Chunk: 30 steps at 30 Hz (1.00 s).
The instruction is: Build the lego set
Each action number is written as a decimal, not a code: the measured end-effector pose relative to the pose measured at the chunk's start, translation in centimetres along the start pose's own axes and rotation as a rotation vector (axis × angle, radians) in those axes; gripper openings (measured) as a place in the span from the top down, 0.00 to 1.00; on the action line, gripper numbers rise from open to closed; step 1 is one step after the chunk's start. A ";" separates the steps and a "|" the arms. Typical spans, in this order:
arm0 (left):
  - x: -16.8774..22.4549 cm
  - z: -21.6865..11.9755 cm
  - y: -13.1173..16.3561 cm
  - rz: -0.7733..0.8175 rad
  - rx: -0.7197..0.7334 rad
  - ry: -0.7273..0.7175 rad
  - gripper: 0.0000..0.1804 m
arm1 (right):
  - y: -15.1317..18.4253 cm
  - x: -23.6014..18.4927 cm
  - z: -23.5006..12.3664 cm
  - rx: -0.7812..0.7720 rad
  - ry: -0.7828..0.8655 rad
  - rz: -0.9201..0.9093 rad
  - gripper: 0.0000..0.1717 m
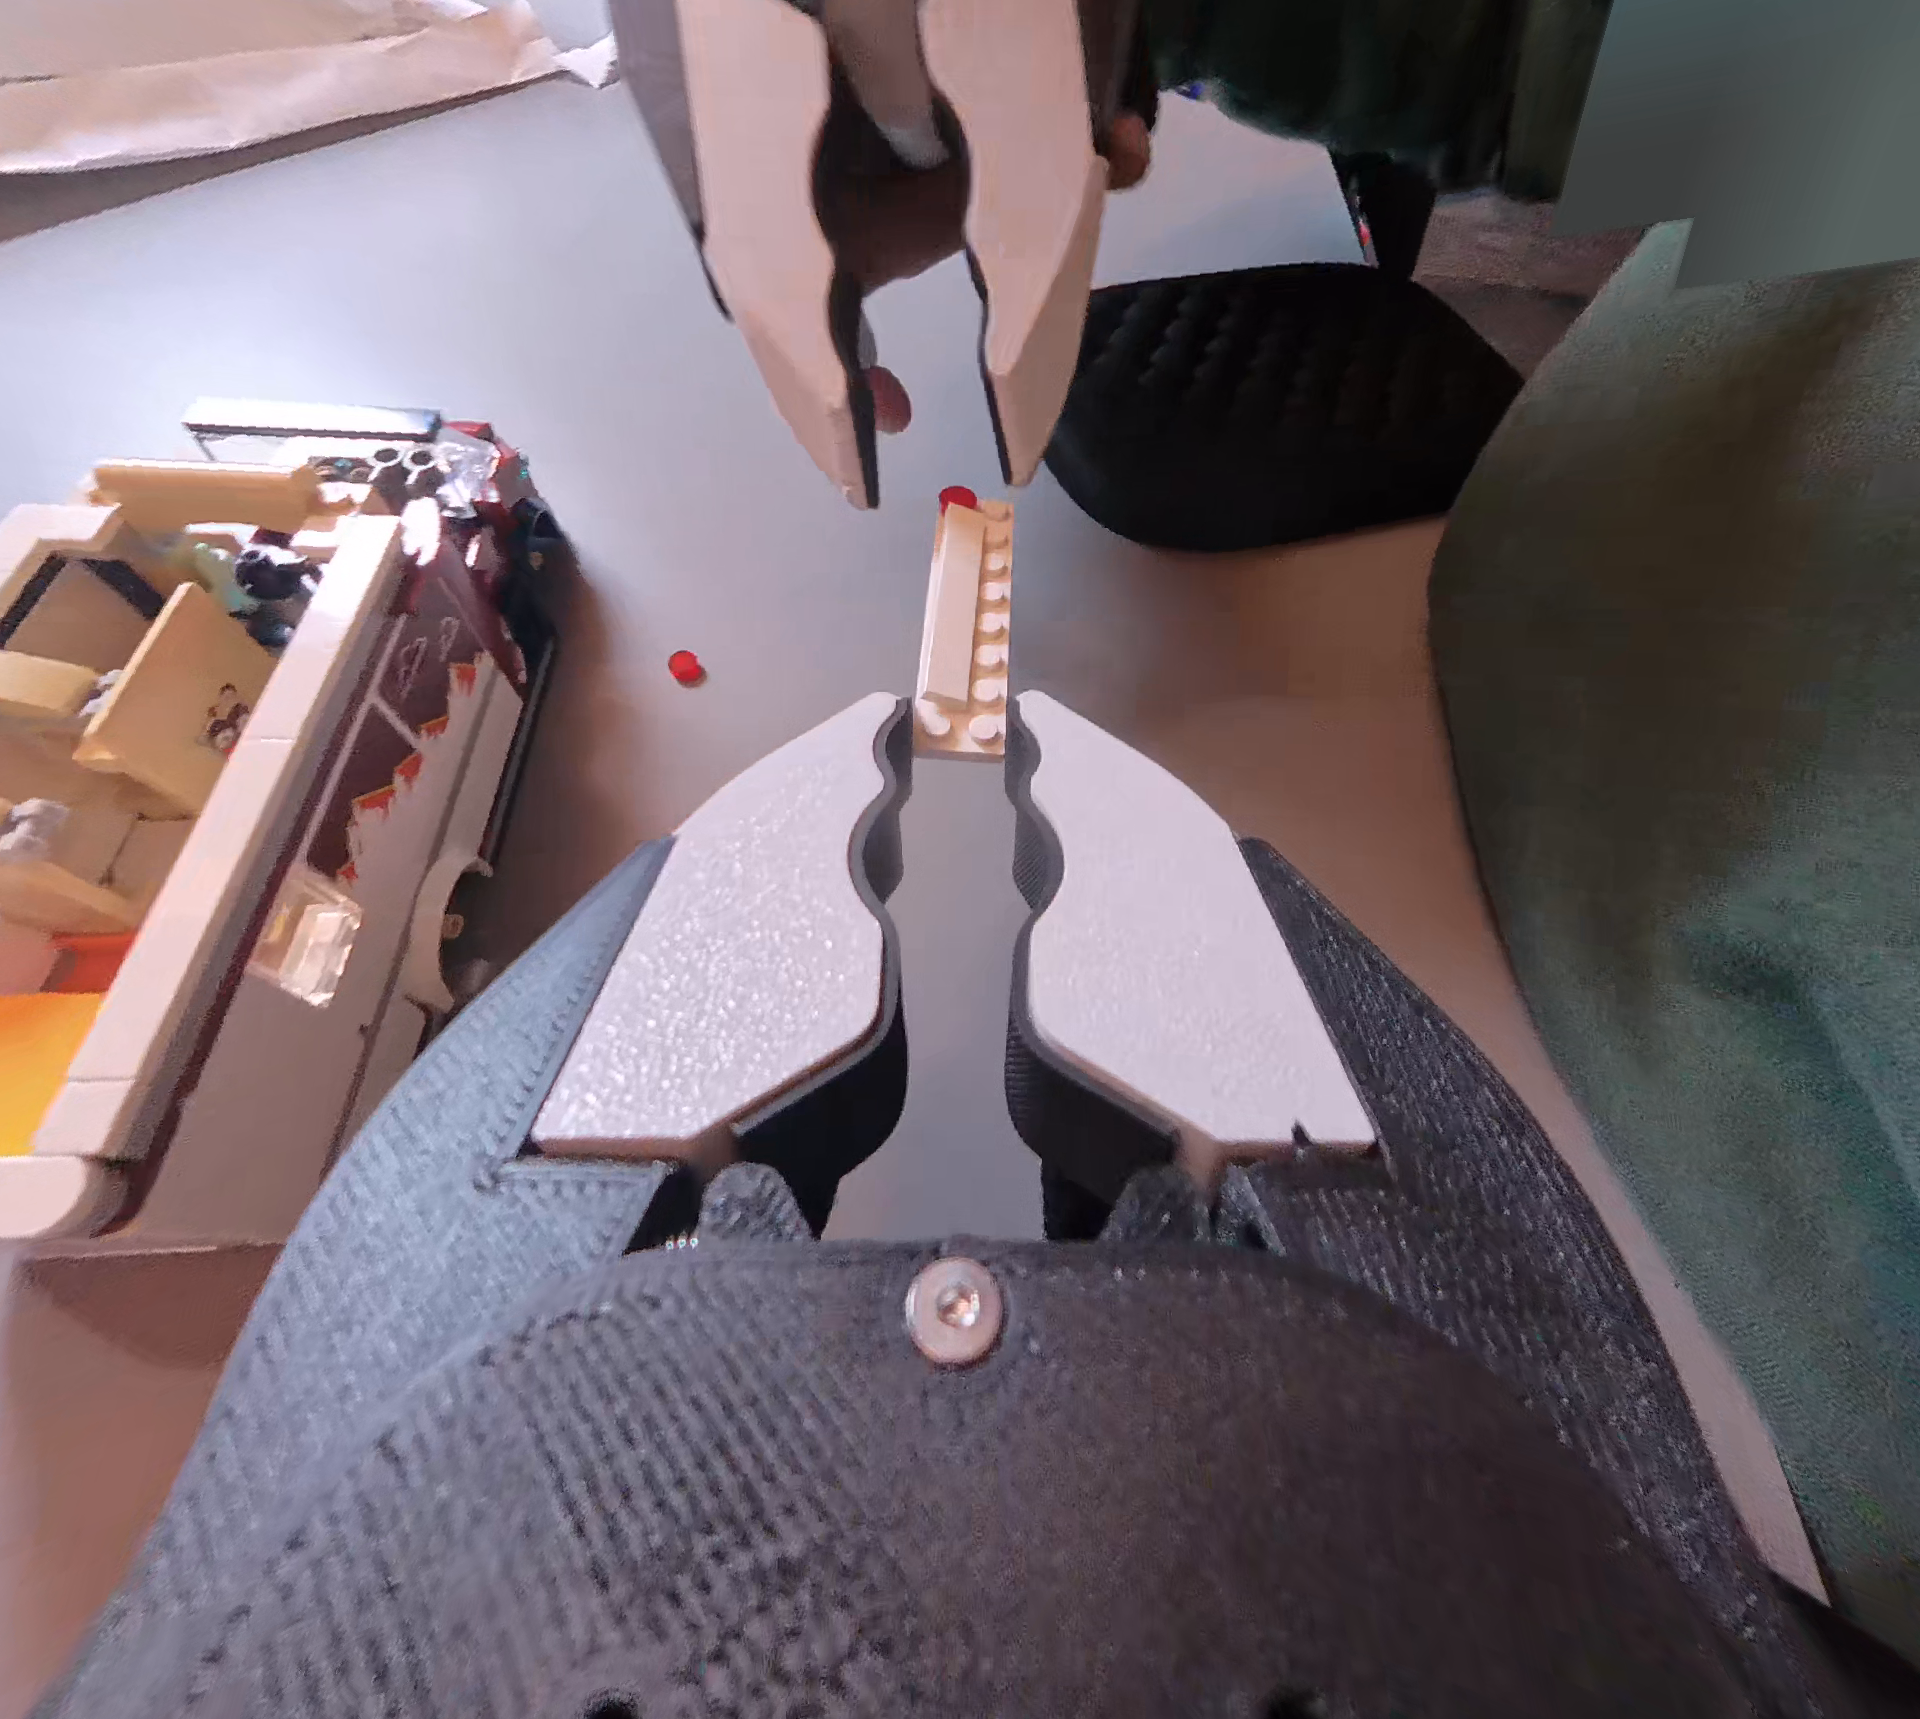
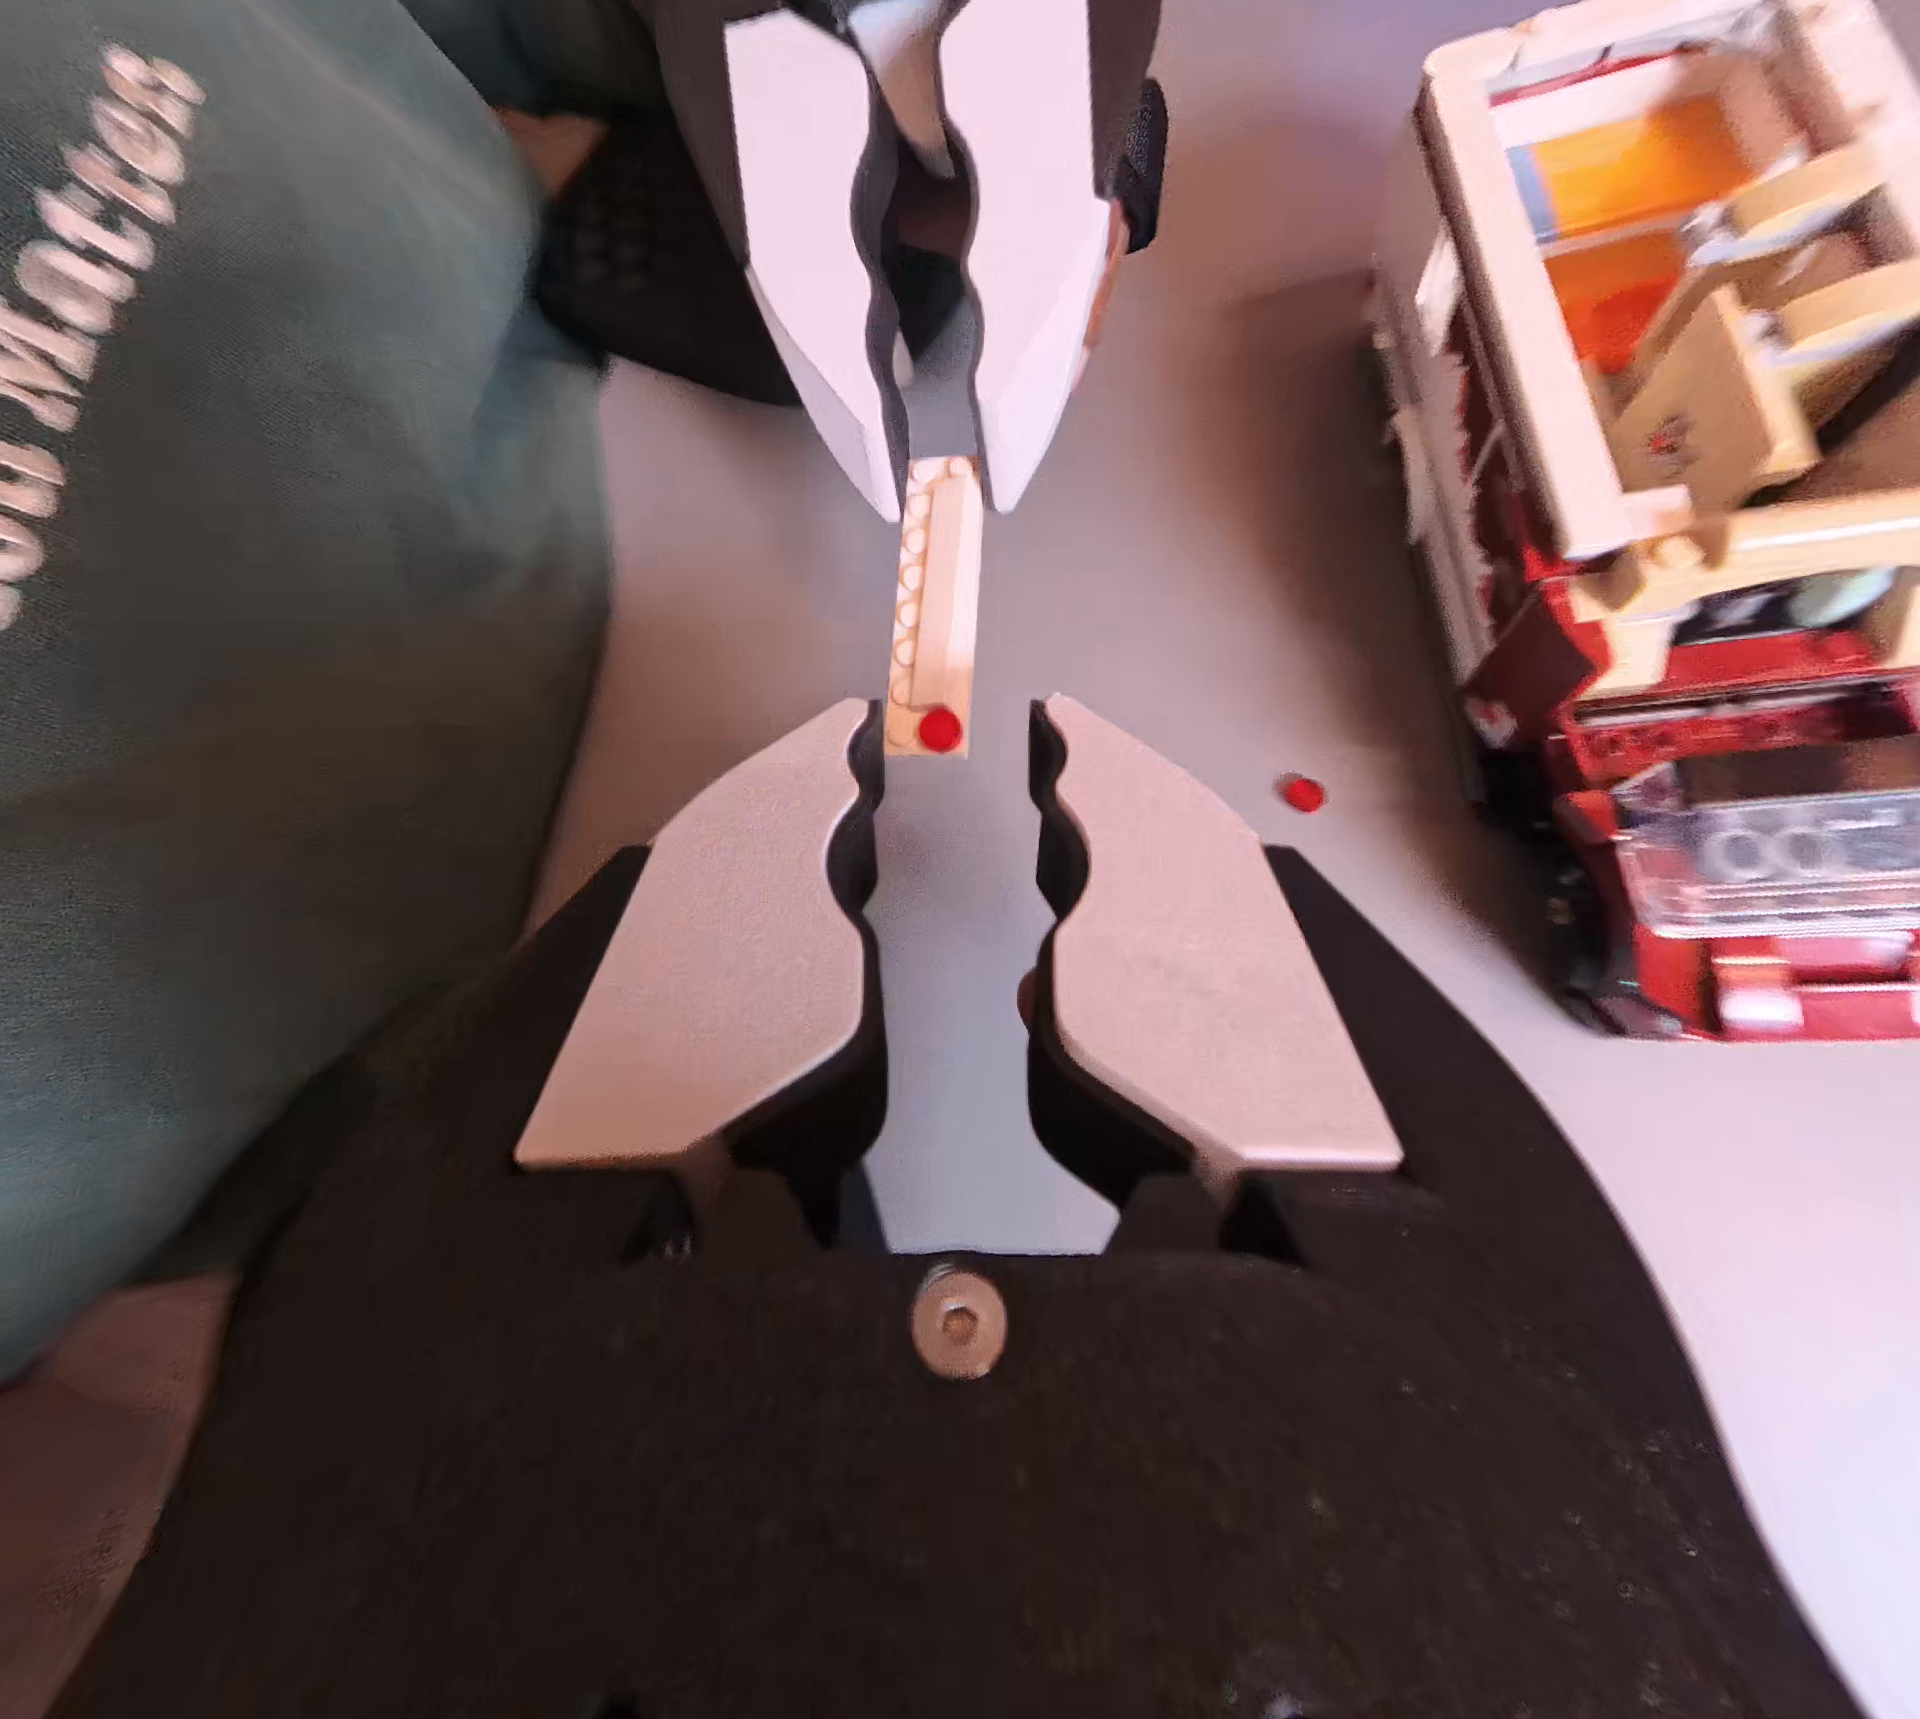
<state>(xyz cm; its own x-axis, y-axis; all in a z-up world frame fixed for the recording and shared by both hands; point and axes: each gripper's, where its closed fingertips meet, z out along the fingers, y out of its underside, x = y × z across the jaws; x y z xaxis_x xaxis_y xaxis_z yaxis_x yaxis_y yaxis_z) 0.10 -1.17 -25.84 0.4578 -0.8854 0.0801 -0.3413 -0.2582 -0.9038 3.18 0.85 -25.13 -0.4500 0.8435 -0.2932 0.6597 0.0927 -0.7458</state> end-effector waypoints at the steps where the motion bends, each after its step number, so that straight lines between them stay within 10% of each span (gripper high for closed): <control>1: 0.4 0.1 0.0 0.016 -0.002 0.010 0.91 | -0.1 -0.4 0.1 0.013 -0.055 0.052 0.84; 18: 1.6 0.6 0.4 0.164 -0.030 0.010 0.91 | 0.8 -2.5 2.5 -0.012 -0.389 0.371 0.94; 30: 1.0 0.1 -0.3 -0.062 0.042 0.082 0.94 | 0.0 -1.0 3.0 -0.028 0.109 -0.112 0.96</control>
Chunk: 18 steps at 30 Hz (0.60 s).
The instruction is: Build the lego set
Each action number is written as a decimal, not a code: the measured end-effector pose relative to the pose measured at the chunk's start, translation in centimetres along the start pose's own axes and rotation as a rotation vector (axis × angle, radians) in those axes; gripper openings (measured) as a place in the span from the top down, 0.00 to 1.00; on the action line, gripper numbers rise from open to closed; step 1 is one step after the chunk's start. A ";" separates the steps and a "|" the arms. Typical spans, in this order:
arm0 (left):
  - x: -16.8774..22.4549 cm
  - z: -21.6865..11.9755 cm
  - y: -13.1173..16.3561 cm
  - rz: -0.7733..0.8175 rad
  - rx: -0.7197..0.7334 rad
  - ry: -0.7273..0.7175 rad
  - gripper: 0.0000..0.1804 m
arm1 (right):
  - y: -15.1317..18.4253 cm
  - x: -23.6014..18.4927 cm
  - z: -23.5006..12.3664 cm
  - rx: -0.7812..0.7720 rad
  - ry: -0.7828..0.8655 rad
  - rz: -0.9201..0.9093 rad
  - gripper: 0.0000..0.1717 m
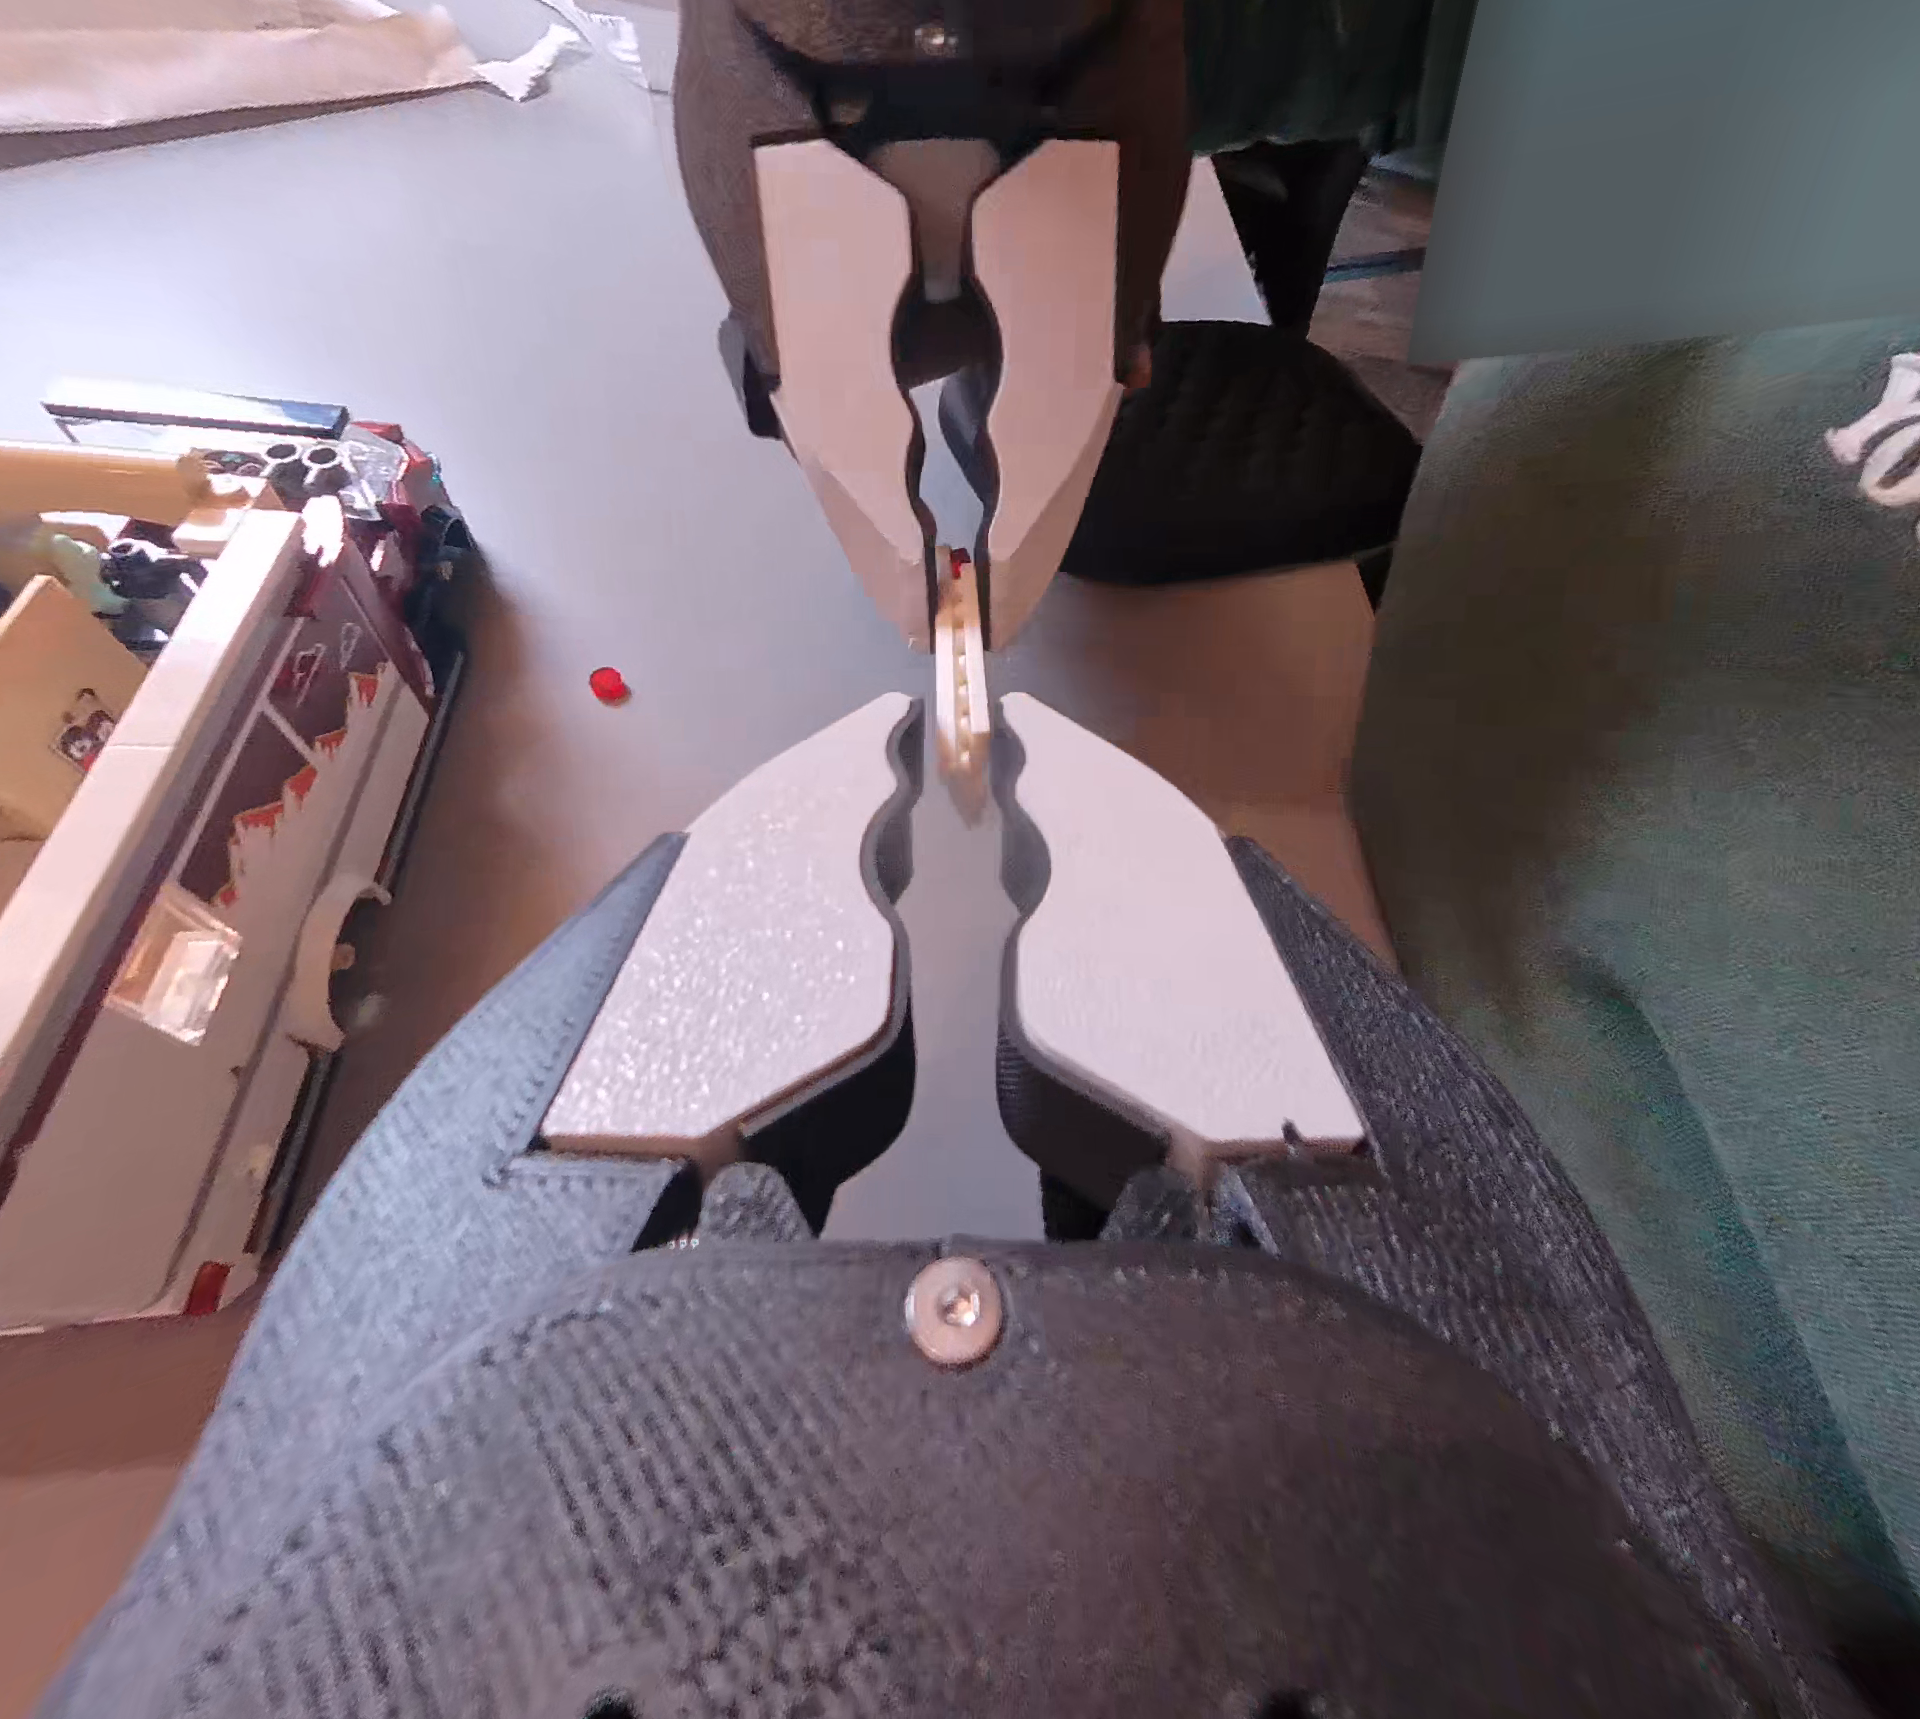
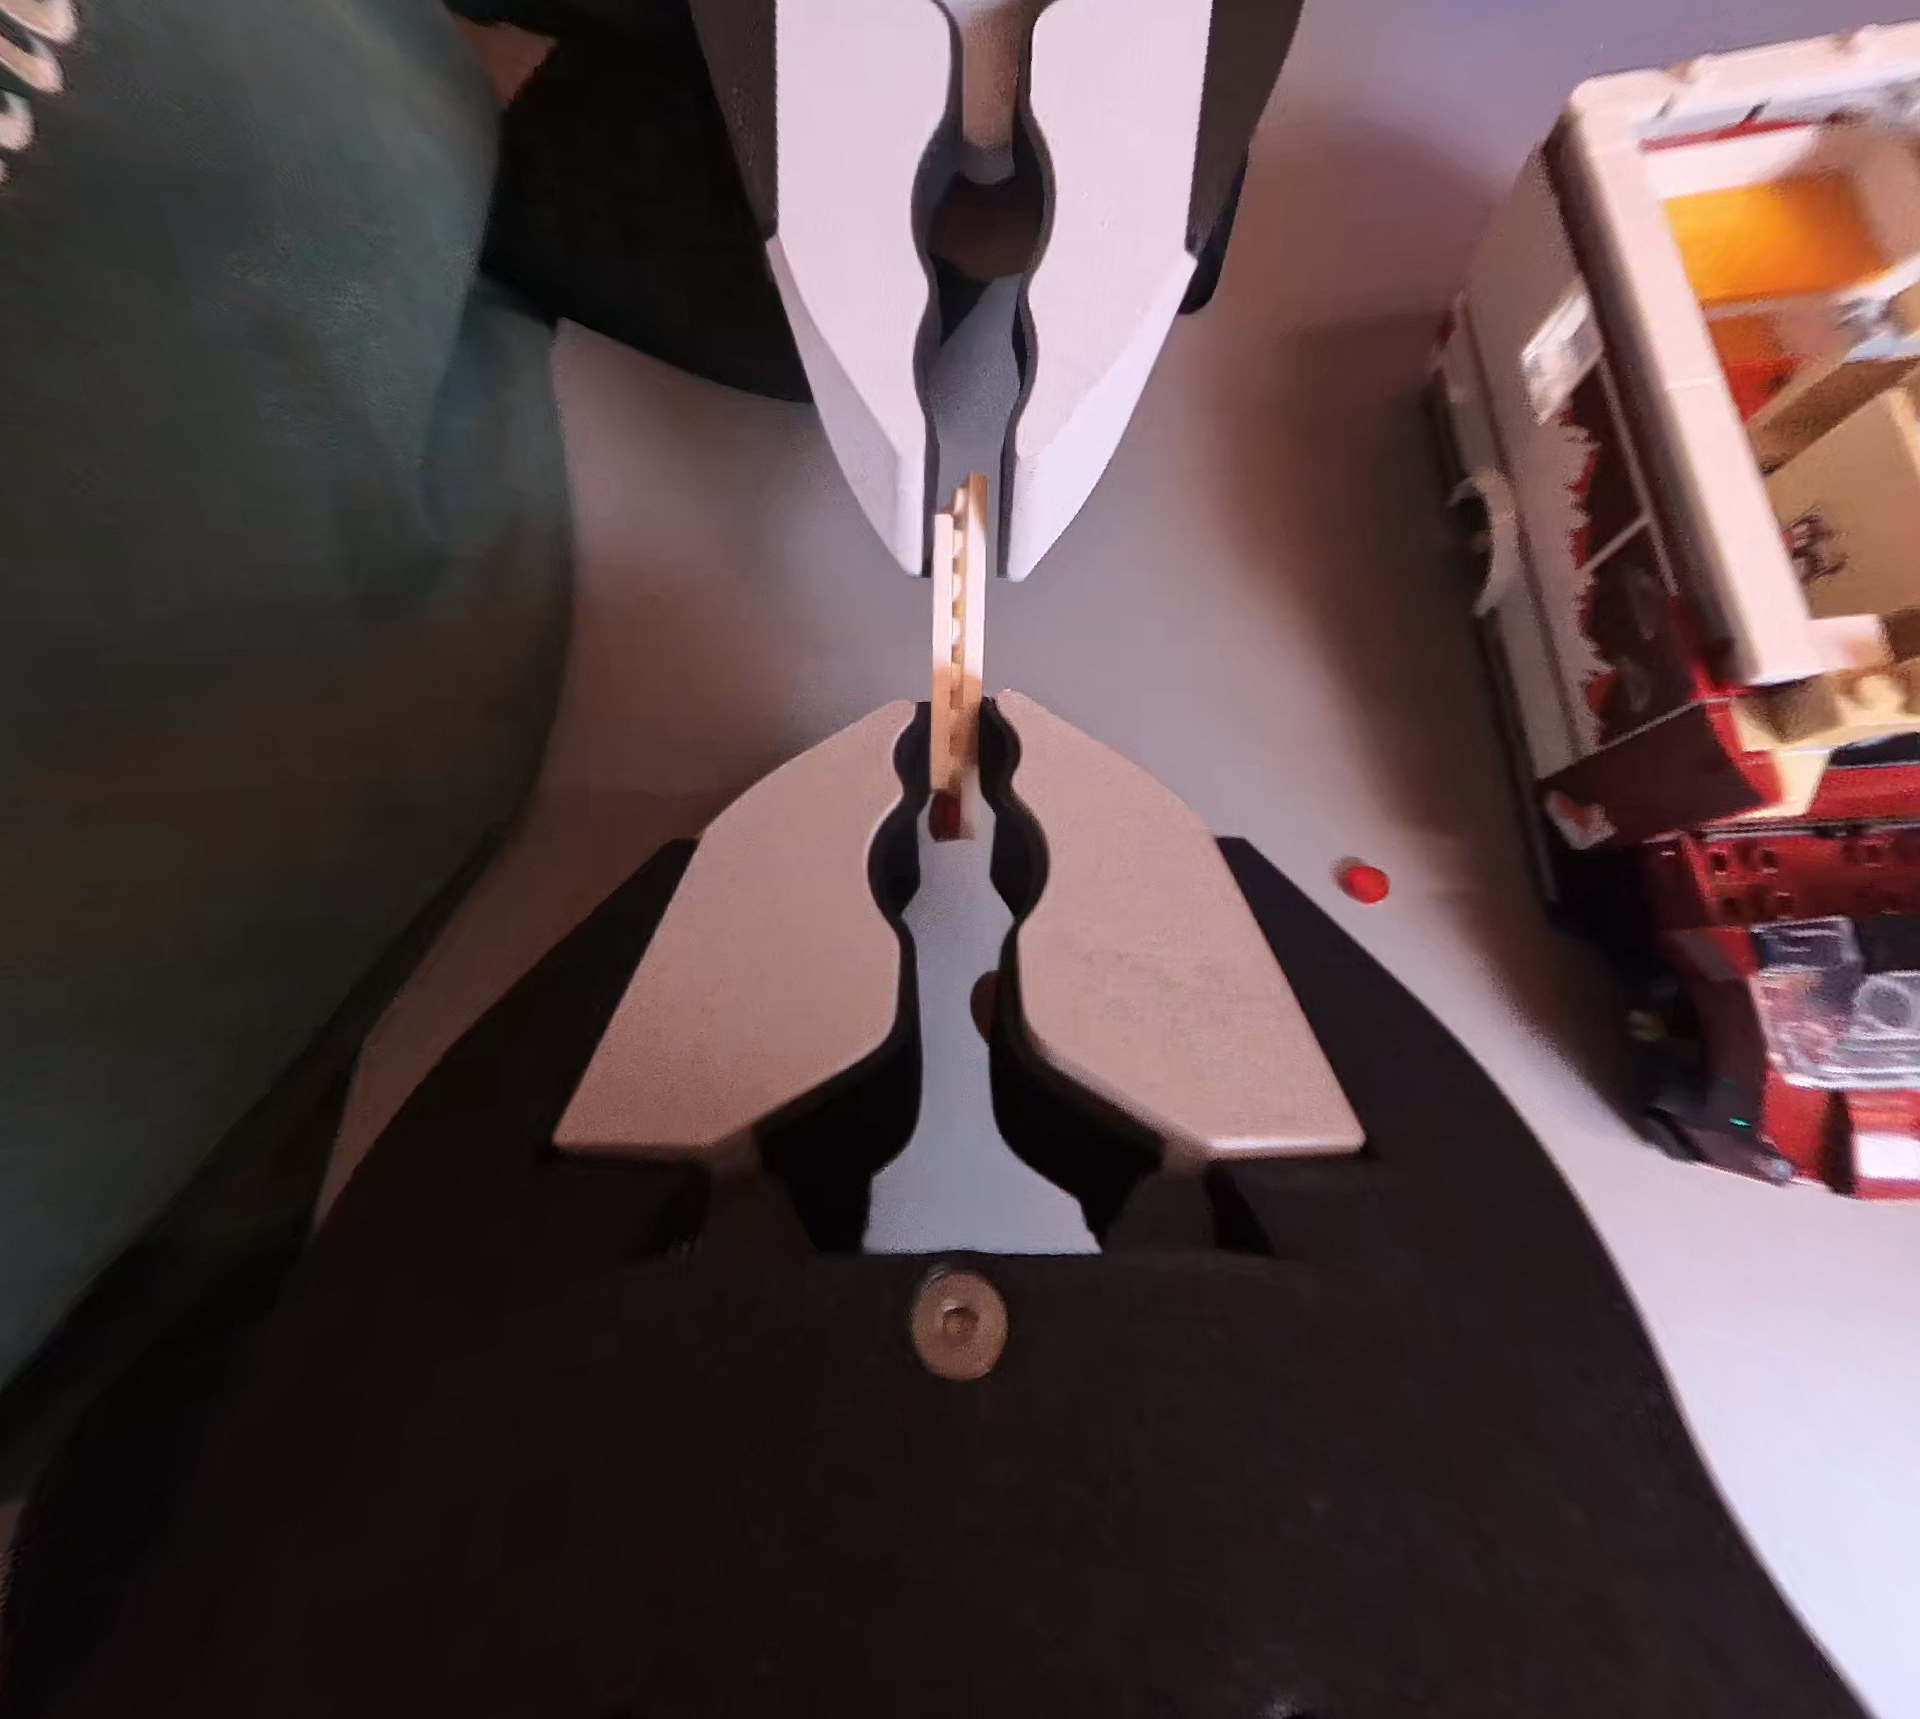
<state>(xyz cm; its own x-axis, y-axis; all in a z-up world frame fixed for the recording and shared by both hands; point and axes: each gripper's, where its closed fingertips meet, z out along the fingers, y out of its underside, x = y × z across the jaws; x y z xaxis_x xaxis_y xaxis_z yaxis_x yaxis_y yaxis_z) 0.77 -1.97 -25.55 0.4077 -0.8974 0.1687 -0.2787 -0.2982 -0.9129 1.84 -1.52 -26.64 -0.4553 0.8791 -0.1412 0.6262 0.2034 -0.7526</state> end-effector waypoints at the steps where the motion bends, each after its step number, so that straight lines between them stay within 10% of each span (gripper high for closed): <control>1: 0.0 0.0 0.0 0.010 -0.002 -0.008 0.95 | -0.1 0.2 0.1 0.003 0.052 -0.027 0.96; 18: 0.2 -0.1 0.7 0.297 -0.095 -0.110 0.96 | -0.2 0.2 0.6 0.095 0.326 -0.248 0.97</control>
